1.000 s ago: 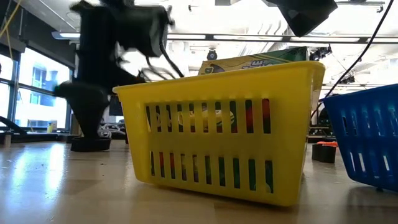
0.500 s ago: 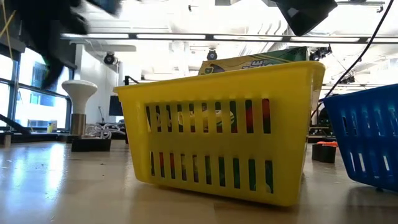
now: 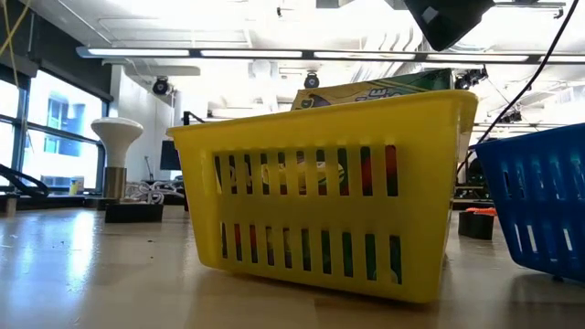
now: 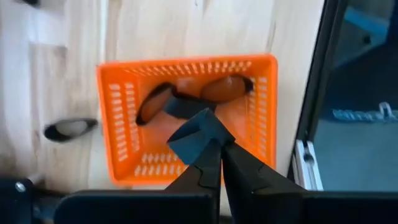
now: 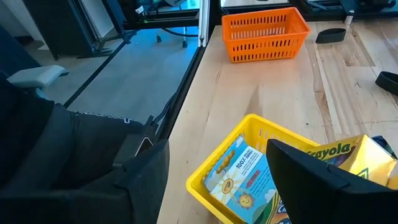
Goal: Pick & Place Office Desk Supplies
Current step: Put the black rubber band into the orange bin, then put the orange spring keychain into the blue bin
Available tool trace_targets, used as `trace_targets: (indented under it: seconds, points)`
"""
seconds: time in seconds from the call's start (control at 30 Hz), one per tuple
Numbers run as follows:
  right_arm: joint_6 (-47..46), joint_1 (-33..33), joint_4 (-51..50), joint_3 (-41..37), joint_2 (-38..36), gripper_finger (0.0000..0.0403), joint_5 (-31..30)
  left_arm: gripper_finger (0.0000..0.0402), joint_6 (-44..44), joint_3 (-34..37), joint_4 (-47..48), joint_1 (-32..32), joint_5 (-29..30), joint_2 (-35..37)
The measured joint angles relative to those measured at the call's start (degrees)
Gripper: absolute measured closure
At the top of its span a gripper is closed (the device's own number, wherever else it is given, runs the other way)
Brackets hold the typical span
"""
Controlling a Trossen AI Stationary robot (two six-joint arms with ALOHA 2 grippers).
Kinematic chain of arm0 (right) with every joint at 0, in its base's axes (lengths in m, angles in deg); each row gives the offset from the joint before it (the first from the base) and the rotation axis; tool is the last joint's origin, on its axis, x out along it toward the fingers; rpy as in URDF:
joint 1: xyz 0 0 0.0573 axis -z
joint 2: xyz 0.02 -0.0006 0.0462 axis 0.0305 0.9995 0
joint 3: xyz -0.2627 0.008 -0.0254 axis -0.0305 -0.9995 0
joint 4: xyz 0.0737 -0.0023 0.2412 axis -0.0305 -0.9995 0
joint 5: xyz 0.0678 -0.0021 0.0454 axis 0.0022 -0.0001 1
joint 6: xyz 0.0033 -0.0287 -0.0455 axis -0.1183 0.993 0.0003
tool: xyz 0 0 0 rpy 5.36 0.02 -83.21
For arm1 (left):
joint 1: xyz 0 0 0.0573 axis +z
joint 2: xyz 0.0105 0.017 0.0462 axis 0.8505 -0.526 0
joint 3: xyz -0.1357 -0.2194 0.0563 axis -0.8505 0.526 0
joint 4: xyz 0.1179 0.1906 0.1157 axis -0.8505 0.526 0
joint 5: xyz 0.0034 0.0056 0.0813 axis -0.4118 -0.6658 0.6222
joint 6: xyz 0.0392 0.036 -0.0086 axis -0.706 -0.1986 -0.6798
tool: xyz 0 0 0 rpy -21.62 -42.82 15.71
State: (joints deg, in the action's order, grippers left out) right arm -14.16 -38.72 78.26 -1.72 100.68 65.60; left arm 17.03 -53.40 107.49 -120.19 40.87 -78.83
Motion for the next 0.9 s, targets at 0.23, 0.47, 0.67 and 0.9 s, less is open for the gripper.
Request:
trace_targets:
  seconds: [0.23,0.47,0.67,0.9]
  points:
    - [1.68,0.02,0.89,0.00,0.00,0.0147,-0.02,0.0382,9.47,0.00,2.81,-0.75,-0.33,-1.82]
    - [2.87,0.02,1.10,0.00,0.00,0.0147,-0.01,0.0345,10.46,0.02,3.99,0.94,-0.33,-2.22]
    - [2.95,0.02,1.06,0.00,0.00,0.0147,1.31,0.0326,3.20,0.02,6.45,2.45,-3.03,-2.34]
    - [2.95,0.02,1.63,0.00,0.00,0.0147,0.96,0.0325,-9.01,-1.42,14.81,9.07,4.72,-1.40]
